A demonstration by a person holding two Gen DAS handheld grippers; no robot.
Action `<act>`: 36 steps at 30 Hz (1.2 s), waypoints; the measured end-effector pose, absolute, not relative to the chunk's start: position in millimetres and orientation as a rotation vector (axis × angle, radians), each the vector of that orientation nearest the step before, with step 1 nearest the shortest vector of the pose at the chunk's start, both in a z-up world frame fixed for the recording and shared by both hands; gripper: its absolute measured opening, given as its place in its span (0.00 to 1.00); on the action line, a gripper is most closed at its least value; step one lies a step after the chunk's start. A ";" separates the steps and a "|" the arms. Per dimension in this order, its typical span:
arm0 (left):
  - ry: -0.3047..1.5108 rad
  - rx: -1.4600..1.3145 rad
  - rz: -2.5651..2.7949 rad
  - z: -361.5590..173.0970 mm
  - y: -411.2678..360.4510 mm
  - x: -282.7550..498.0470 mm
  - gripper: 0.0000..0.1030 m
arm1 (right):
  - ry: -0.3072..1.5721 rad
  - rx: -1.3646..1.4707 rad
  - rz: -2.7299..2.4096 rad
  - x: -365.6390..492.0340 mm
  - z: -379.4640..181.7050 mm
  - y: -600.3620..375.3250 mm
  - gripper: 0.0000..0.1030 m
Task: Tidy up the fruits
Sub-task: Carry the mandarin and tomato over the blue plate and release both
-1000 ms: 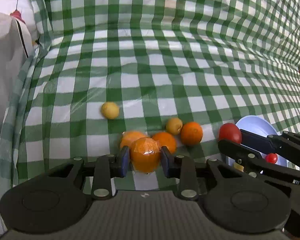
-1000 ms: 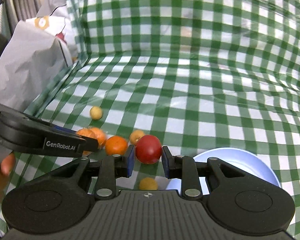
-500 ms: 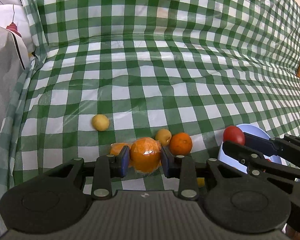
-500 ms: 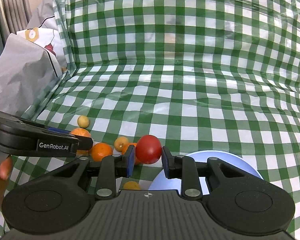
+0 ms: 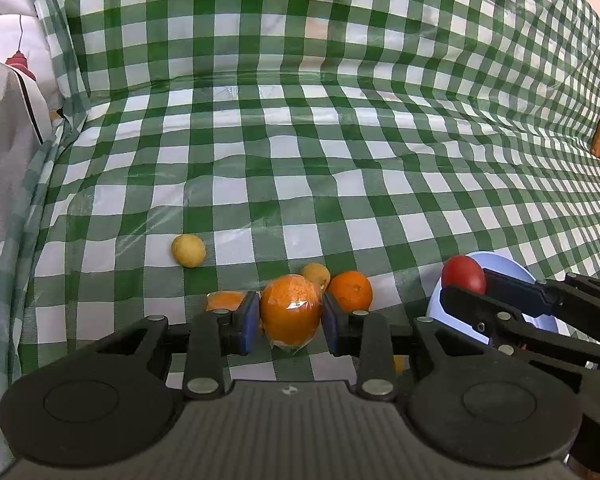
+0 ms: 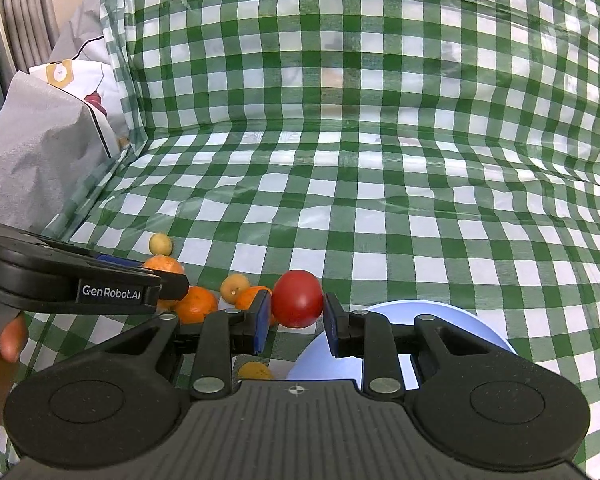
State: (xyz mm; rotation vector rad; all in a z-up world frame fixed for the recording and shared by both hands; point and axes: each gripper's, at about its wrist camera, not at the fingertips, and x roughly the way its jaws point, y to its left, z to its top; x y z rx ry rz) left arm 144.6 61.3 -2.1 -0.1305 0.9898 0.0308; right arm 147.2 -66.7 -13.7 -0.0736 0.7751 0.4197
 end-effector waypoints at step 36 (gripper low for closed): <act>0.967 -0.130 -0.010 3.4 52.4 143.6 0.35 | 0.735 0.000 0.251 159.5 -0.7 -109.9 0.29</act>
